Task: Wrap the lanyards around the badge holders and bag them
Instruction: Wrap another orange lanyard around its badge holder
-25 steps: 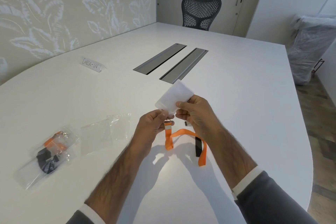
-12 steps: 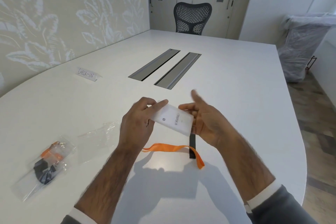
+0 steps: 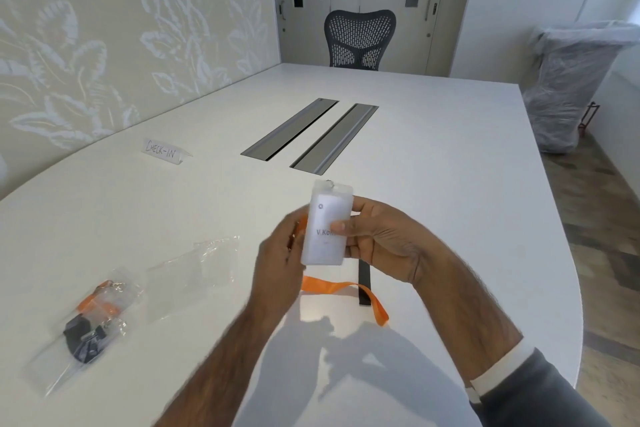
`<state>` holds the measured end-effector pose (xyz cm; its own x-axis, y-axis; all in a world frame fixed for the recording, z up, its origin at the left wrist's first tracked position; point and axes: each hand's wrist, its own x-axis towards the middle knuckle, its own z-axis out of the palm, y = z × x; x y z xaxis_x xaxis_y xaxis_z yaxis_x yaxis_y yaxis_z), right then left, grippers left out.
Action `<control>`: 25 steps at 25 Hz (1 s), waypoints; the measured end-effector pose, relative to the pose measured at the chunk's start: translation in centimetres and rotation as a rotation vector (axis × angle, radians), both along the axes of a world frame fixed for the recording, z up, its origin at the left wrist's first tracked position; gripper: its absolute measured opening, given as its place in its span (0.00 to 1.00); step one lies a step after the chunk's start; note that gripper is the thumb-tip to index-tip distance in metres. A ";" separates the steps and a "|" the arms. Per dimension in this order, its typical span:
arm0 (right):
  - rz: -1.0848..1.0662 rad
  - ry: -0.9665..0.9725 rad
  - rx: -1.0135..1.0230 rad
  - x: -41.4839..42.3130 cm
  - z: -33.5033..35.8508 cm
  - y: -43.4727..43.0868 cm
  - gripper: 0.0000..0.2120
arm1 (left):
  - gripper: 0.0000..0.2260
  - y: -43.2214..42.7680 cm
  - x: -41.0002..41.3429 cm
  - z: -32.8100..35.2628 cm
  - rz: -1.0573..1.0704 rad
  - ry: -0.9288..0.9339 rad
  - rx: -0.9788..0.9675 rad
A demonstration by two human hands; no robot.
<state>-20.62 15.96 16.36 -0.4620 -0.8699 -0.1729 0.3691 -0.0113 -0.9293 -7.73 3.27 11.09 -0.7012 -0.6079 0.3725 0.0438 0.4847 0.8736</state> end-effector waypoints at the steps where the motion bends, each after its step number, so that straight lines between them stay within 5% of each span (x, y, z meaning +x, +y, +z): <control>1: -0.007 0.022 0.000 0.0 0.1 -0.1 0.19 | 0.13 0.5 0.1 -0.6 -0.040 -0.052 0.028; 9: -0.327 -0.001 -0.099 0.5 0.0 -1.2 0.30 | 0.11 2.2 0.7 -0.7 -0.201 -0.212 0.292; 14: -0.520 0.312 0.015 0.9 -0.8 -1.4 0.07 | 0.17 1.4 1.6 1.6 -0.300 -0.143 0.408; 17: -0.578 0.446 0.075 0.9 -1.0 -1.6 0.03 | 0.18 0.9 2.0 3.6 -0.335 -0.016 0.512; 21: -0.512 0.678 0.207 0.8 -2.2 -1.7 0.09 | 0.15 -0.5 1.8 5.4 -0.265 0.125 0.533; 25: -0.098 0.553 0.162 0.8 -1.8 -0.1 0.13 | 0.10 -3.3 1.4 6.0 -0.126 0.181 0.478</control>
<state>-19.78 15.87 14.55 -0.5988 -0.8009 -0.0101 -0.1672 0.1373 -0.9763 -6.31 -0.07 17.12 -0.7299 -0.6550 0.1955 0.2464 0.0148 0.9691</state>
